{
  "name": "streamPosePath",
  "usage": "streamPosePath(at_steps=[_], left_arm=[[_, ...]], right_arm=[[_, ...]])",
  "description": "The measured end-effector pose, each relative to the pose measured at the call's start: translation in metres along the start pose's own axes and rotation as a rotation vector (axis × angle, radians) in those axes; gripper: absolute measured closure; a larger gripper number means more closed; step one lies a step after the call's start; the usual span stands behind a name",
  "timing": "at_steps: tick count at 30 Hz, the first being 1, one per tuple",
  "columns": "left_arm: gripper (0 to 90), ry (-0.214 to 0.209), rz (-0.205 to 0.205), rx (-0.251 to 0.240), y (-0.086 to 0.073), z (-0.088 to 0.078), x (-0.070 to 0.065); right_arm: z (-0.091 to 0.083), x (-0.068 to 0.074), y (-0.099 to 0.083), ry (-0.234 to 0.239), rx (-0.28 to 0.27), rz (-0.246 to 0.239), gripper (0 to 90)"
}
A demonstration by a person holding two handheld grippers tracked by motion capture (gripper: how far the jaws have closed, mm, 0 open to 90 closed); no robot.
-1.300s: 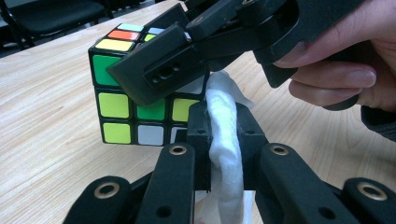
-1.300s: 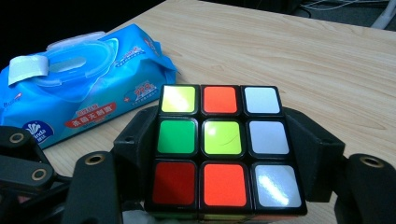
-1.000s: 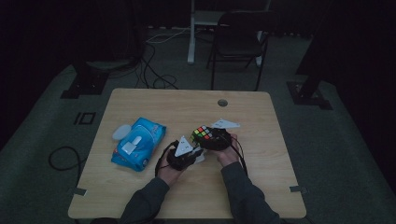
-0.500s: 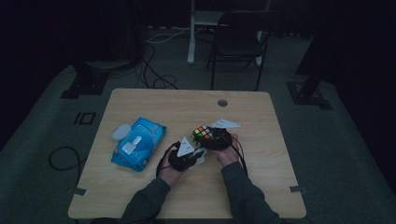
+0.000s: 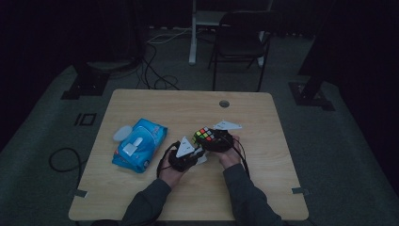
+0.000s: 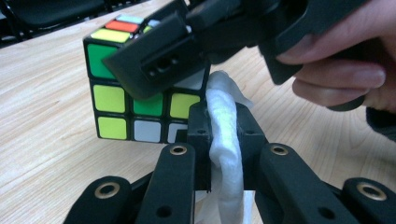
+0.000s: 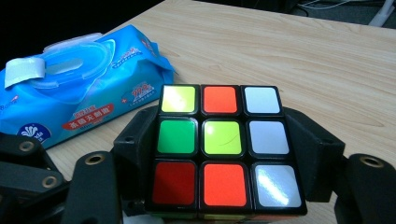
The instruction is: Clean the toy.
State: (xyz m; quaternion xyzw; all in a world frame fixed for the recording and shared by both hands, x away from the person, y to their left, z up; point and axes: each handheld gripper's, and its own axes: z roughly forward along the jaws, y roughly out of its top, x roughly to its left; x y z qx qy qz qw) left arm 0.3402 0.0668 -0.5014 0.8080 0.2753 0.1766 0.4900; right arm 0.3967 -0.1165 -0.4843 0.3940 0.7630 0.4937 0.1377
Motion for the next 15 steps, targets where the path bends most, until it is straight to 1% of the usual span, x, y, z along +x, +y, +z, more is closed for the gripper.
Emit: streamPosePath(at_steps=[8,15], left_arm=[[82.0,-0.005,-0.002,-0.012,0.0018,-0.0017,0.0001],[81.9,-0.004,-0.005,0.004,-0.0013,0.0015,0.0009]], right_arm=[[-0.0001,-0.0014,-0.0013,-0.003,0.003,0.000,34.4],[-0.0008,-0.0003,-0.0004,0.000,0.001,0.000,34.4]])
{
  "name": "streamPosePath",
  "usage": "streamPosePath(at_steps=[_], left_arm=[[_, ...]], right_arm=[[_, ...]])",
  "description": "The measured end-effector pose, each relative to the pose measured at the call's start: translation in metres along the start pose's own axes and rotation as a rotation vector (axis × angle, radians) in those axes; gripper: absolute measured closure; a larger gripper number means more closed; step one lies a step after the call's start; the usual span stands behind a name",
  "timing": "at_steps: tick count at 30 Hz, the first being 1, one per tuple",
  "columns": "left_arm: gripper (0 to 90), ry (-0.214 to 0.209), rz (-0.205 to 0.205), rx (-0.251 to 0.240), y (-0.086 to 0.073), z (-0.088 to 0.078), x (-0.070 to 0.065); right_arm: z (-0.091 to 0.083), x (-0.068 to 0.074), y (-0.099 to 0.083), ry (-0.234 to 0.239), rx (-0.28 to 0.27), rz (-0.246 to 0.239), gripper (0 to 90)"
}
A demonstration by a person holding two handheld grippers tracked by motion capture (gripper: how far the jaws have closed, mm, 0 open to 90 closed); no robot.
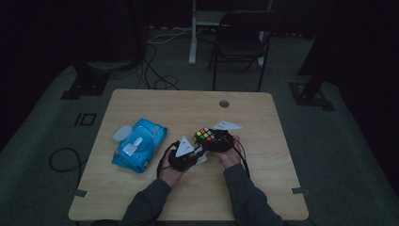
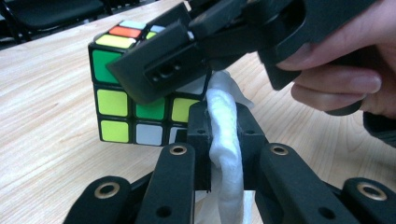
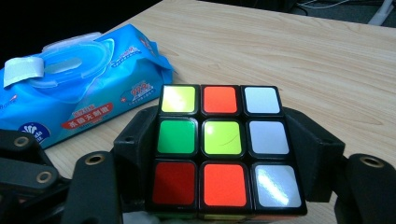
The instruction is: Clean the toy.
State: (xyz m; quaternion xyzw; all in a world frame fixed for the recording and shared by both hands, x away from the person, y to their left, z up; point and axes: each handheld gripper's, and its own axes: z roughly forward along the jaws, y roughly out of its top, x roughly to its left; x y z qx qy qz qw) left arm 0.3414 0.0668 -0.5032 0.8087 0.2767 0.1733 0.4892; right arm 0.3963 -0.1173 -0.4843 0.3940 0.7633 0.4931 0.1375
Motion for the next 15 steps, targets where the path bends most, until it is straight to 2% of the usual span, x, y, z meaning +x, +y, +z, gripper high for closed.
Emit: streamPosePath(at_steps=[15], left_arm=[[81.9,0.013,-0.007,0.066,-0.014,0.010,0.004]], right_arm=[[-0.005,-0.003,0.003,-0.009,-0.012,-0.010,34.4]])
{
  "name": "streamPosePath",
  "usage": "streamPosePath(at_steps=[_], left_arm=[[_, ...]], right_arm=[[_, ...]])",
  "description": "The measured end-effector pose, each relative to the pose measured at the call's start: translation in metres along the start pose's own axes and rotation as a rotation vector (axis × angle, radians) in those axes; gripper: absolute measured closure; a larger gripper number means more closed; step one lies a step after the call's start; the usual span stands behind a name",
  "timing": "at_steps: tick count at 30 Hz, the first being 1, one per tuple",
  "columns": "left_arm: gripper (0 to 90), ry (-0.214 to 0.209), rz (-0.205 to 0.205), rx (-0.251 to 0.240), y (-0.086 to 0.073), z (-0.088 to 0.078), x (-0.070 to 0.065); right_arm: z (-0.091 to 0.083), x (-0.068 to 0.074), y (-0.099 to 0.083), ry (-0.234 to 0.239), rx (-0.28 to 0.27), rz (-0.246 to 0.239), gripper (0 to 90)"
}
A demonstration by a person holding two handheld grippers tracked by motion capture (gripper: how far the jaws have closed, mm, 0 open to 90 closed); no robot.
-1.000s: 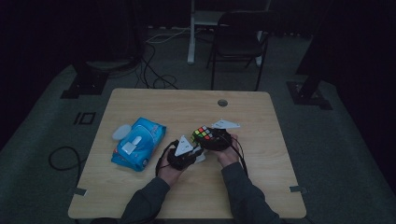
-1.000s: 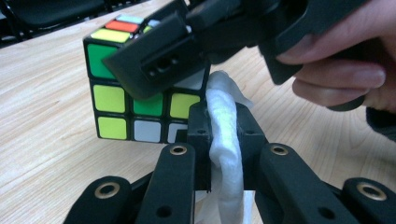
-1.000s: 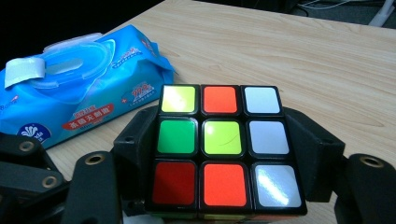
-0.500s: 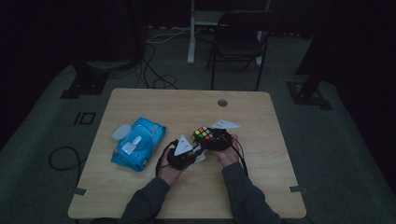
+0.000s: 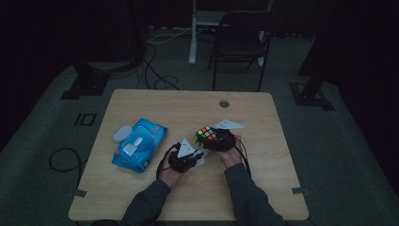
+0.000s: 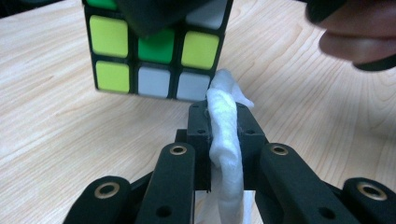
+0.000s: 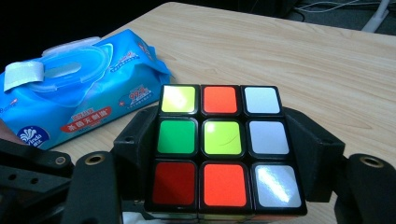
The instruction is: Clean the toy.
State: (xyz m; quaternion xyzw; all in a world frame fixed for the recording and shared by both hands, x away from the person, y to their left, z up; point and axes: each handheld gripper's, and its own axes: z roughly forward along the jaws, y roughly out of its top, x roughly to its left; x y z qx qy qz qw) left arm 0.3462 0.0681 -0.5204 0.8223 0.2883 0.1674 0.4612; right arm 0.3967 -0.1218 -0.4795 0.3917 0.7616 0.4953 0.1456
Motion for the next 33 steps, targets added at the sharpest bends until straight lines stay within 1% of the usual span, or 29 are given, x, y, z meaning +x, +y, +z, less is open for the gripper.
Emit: streamPosePath(at_steps=[5,10,17,18,20,22,33], left_arm=[[81.9,0.021,-0.012,0.012,-0.004,-0.002,0.005],[81.9,0.045,-0.031,0.008,-0.006,-0.008,0.013],[81.9,0.069,-0.031,0.009,-0.007,-0.013,0.020],[81.9,0.073,-0.031,0.009,-0.008,-0.014,0.021],[81.9,0.082,-0.036,0.010,-0.009,-0.016,0.024],[81.9,0.089,-0.044,0.008,-0.009,-0.017,0.027],[81.8,0.121,-0.056,0.010,-0.012,-0.022,0.037]], right_arm=[[-0.002,0.000,0.001,-0.005,0.000,-0.008,34.4],[-0.002,-0.001,0.000,-0.009,0.005,-0.011,34.4],[-0.001,-0.001,-0.003,-0.012,0.026,-0.031,34.4],[-0.001,0.000,-0.005,-0.022,0.037,-0.045,34.4],[-0.001,-0.001,-0.006,-0.027,0.044,-0.051,34.4],[-0.001,-0.002,-0.009,-0.029,0.051,-0.052,34.4],[-0.001,-0.009,-0.021,-0.050,0.090,-0.049,34.3]])
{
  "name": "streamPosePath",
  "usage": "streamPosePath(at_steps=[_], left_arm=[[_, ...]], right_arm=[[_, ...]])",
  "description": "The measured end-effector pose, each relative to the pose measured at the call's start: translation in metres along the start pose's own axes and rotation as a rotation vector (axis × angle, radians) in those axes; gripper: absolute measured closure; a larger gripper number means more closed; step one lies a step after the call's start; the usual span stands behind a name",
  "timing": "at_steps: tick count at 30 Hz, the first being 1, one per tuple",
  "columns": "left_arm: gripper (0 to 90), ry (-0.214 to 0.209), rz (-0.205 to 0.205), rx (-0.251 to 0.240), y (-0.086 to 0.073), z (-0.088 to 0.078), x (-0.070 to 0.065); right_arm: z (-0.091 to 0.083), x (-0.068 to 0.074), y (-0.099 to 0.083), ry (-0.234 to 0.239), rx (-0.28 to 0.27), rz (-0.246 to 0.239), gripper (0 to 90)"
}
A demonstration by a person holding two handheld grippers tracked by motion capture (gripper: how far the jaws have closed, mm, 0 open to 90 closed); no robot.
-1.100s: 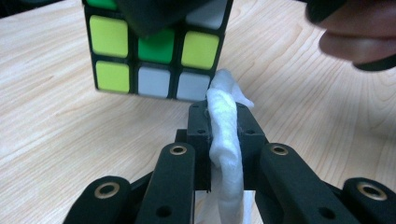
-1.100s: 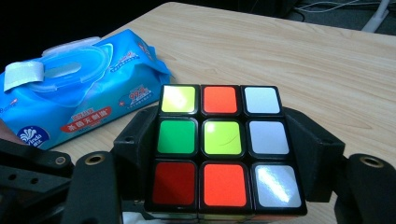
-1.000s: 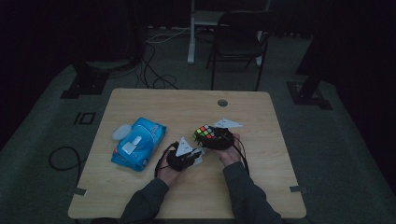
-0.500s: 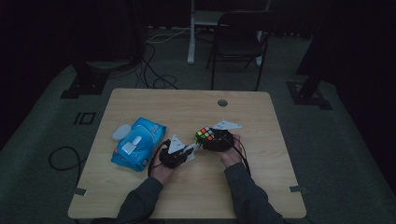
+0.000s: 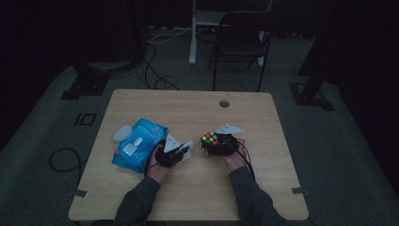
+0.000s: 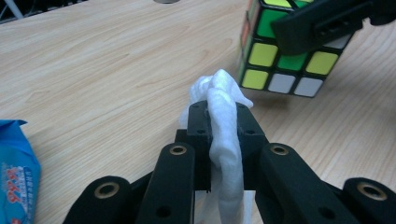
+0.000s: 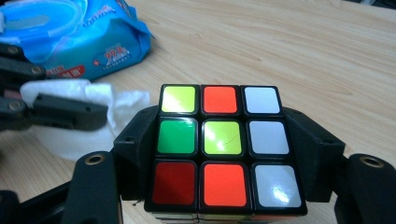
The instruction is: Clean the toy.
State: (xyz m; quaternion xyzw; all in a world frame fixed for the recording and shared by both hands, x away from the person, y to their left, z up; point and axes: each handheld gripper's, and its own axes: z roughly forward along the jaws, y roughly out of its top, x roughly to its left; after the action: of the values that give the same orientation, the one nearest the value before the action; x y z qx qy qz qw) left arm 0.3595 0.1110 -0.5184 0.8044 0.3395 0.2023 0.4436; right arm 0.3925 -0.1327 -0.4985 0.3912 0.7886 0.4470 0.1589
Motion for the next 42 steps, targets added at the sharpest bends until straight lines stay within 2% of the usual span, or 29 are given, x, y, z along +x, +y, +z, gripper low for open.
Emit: streamPosePath(at_steps=[18,21,32,42], left_arm=[[81.2,0.034,-0.029,0.027,-0.007,0.005,0.013],[81.0,0.039,-0.034,0.037,-0.009,0.006,0.016],[79.5,0.055,-0.049,0.060,-0.013,0.011,0.020],[75.0,0.067,-0.067,0.077,-0.016,0.012,0.022]], right_arm=[[0.003,-0.002,-0.013,-0.031,0.039,-0.019,34.3],[0.004,-0.001,-0.015,-0.044,0.050,-0.037,34.3],[0.008,-0.004,-0.020,-0.058,0.067,-0.033,34.3],[0.011,-0.002,-0.022,-0.084,0.075,-0.068,34.3]])
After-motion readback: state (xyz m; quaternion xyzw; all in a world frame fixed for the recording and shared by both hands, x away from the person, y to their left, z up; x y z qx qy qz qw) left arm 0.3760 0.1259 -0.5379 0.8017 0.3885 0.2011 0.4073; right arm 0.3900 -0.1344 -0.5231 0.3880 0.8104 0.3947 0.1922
